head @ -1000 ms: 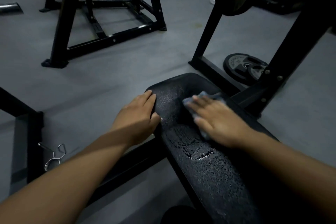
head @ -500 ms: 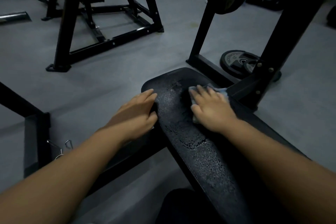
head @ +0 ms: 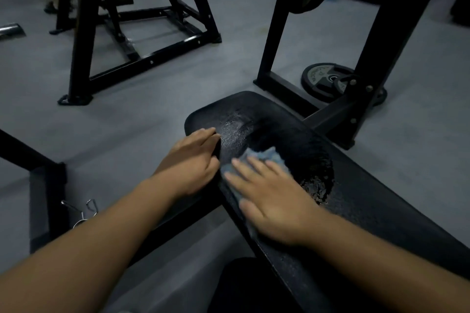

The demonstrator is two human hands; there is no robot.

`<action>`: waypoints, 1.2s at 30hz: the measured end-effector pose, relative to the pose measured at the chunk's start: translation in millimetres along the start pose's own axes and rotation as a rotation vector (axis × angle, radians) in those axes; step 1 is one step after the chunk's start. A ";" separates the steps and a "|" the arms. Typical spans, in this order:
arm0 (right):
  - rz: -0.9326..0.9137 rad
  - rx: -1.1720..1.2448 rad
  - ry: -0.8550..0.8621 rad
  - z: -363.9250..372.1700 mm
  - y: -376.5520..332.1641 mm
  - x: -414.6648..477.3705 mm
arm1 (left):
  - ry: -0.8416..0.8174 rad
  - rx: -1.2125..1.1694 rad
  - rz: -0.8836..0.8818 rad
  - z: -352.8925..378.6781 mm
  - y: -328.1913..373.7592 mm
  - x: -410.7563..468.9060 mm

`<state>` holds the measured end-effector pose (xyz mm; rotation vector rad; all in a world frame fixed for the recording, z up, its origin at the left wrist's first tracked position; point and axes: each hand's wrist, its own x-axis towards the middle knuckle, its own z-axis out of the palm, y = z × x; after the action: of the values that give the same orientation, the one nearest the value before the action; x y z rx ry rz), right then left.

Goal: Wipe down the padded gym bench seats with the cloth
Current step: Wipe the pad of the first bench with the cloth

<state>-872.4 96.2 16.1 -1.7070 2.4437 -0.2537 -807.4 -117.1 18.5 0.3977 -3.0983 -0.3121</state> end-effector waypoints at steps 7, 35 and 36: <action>0.422 -0.099 0.077 -12.2 84.4 29.4 | 0.021 0.039 0.056 0.3 7.5 7.7; 0.002 -0.051 -0.056 -0.3 3.7 -65.8 | 0.115 -0.042 0.392 20.2 21.2 17.9; 0.005 -0.072 -0.053 -1.6 23.1 -72.5 | 0.119 -0.031 0.397 20.5 21.1 18.1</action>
<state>-869.2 172.2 14.3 -1.7122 2.4472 -0.1199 -830.8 -97.5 2.1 -0.1929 -2.9563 -0.3136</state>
